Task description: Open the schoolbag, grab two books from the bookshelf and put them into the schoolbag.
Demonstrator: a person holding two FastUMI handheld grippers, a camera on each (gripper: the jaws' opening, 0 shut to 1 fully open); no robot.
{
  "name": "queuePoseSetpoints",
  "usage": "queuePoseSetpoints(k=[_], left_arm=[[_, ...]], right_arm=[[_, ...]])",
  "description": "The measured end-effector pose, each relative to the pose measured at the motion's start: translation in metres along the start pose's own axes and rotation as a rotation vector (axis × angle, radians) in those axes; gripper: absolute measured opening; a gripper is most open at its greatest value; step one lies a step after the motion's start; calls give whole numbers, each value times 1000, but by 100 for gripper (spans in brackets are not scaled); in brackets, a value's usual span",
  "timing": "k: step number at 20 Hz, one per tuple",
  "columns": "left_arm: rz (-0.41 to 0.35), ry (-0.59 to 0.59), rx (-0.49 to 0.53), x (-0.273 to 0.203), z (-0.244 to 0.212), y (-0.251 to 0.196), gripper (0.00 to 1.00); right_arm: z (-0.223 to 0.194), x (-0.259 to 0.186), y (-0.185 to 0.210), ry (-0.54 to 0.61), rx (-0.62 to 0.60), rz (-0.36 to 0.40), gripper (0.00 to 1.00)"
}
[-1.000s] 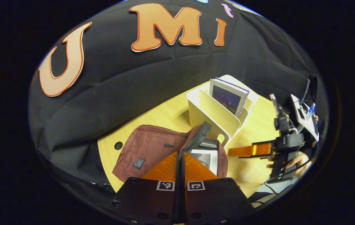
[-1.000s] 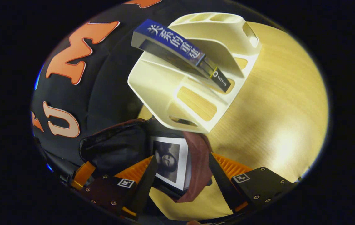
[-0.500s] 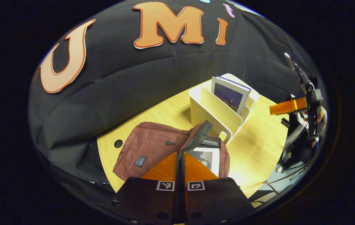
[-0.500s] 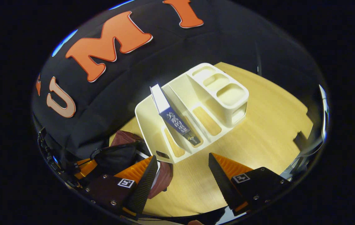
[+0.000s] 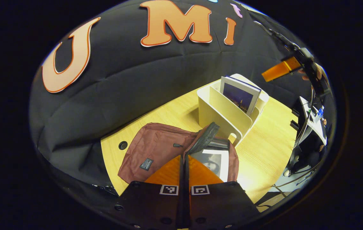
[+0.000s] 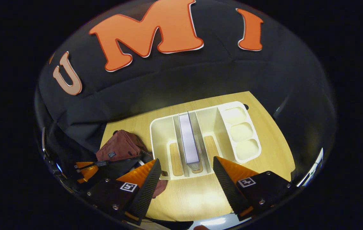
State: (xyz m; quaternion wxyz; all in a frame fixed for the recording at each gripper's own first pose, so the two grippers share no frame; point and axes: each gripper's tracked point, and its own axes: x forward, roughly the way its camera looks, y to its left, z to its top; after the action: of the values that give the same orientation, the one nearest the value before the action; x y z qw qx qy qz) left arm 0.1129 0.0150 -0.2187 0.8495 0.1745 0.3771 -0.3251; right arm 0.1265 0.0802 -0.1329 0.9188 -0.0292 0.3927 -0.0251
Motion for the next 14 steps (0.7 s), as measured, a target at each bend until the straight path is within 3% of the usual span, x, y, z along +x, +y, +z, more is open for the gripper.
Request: queuePoseSetpoints(k=[6, 14], left_arm=[[17, 23, -14, 5, -4, 6, 1], [37, 50, -15, 8, -5, 10, 1]], right_arm=[[28, 62, -2, 139, -62, -47, 99], [1, 117, -14, 347, -110, -82, 99]])
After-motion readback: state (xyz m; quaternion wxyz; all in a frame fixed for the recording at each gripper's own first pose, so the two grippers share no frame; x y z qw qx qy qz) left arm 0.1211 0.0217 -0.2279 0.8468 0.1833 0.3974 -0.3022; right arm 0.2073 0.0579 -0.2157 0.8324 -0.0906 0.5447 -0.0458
